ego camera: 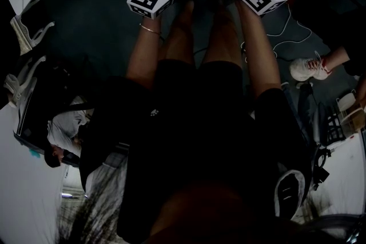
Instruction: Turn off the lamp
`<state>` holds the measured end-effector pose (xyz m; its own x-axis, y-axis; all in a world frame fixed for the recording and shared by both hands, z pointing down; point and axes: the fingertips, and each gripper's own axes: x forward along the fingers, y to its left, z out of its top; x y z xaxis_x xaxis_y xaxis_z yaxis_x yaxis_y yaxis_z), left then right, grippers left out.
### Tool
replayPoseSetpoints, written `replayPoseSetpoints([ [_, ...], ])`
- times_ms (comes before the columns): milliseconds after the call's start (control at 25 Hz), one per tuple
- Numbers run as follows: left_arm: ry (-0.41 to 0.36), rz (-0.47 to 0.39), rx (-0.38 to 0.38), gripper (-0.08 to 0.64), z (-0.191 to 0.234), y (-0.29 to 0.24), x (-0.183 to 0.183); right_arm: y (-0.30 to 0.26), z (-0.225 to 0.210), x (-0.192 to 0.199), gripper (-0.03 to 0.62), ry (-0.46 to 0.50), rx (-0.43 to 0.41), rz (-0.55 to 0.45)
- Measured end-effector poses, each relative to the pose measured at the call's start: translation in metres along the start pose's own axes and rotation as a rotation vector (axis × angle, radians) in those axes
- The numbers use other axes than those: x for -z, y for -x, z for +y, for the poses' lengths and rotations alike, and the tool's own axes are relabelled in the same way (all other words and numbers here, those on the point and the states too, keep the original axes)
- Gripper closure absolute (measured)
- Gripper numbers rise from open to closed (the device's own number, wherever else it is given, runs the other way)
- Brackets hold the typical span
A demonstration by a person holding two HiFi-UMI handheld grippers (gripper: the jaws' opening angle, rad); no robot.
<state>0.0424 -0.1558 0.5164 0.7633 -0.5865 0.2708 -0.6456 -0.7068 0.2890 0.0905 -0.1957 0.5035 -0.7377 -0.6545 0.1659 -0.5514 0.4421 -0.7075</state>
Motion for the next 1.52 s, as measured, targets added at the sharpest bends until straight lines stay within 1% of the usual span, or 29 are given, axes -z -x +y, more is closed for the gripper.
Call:
replayPoseSetpoints([
  [240, 0.006, -0.015, -0.011, 0.548, 0.002, 0.003, -0.008, -0.004, -0.016, 0.009, 0.531, 0.045, 0.044, 0.026],
  [480, -0.026, -0.004, 0.004, 0.552, -0.001, 0.005, -0.015, -0.011, -0.031, 0.023, 0.531, 0.071, 0.082, 0.051],
  [720, -0.012, -0.007, -0.006, 0.552, 0.003, 0.011, -0.016, -0.014, -0.043, 0.036, 0.531, 0.084, 0.118, 0.091],
  [880, -0.003, -0.01, -0.017, 0.552, 0.005, 0.013, -0.016, -0.016, -0.046, 0.039, 0.531, 0.084, 0.126, 0.102],
  [1240, 0.006, -0.016, -0.035, 0.552, 0.009, 0.015, -0.016, -0.02, -0.037, 0.029, 0.533, 0.082, 0.107, 0.068],
  [1360, 0.013, -0.014, -0.044, 0.552, 0.017, 0.006, -0.014, -0.024, -0.042, 0.023, 0.583, 0.085, 0.095, 0.053],
  [1520, 0.017, -0.013, -0.05, 0.552, 0.021, 0.0, -0.012, -0.023, -0.042, 0.015, 0.591, 0.093, 0.082, 0.04],
])
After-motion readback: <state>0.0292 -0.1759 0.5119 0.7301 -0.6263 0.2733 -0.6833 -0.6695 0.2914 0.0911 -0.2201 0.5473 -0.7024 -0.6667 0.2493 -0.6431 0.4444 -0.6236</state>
